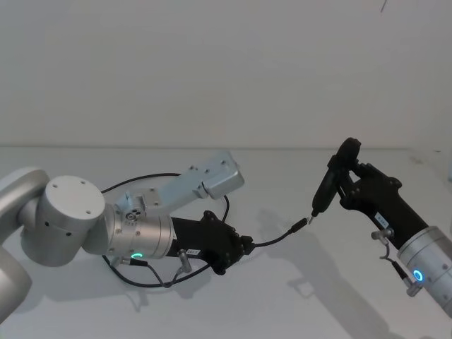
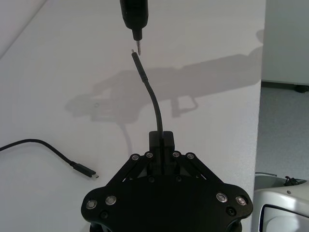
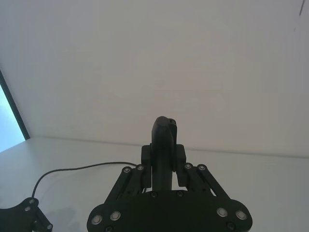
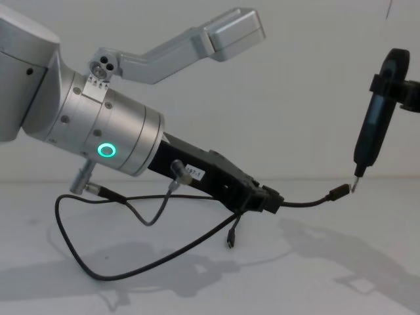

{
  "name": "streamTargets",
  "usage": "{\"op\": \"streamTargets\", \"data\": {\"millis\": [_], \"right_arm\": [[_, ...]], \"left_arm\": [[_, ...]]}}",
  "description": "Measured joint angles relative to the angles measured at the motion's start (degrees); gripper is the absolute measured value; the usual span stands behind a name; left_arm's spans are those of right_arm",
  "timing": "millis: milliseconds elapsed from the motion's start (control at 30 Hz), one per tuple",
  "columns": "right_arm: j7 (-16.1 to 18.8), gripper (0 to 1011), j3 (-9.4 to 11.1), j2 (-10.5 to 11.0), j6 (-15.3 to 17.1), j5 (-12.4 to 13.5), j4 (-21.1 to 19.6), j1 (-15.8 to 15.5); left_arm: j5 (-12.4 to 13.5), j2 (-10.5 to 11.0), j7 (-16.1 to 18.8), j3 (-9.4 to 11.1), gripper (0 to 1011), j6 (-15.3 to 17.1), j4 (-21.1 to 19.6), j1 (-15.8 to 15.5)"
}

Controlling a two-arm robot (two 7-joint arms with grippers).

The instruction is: Pick up the data cable with the one hand.

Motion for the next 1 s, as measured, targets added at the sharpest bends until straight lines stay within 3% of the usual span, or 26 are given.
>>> {"op": "streamTargets", "data": {"millis": [1000], "right_arm": [[0.3, 279, 0.6, -0.3, -1.1, -0.5, 1.9, 1.2]], "left_arm": [[-0.1, 0.1, 0.0, 0.0, 40, 0.0, -0.1, 0.0]]}}
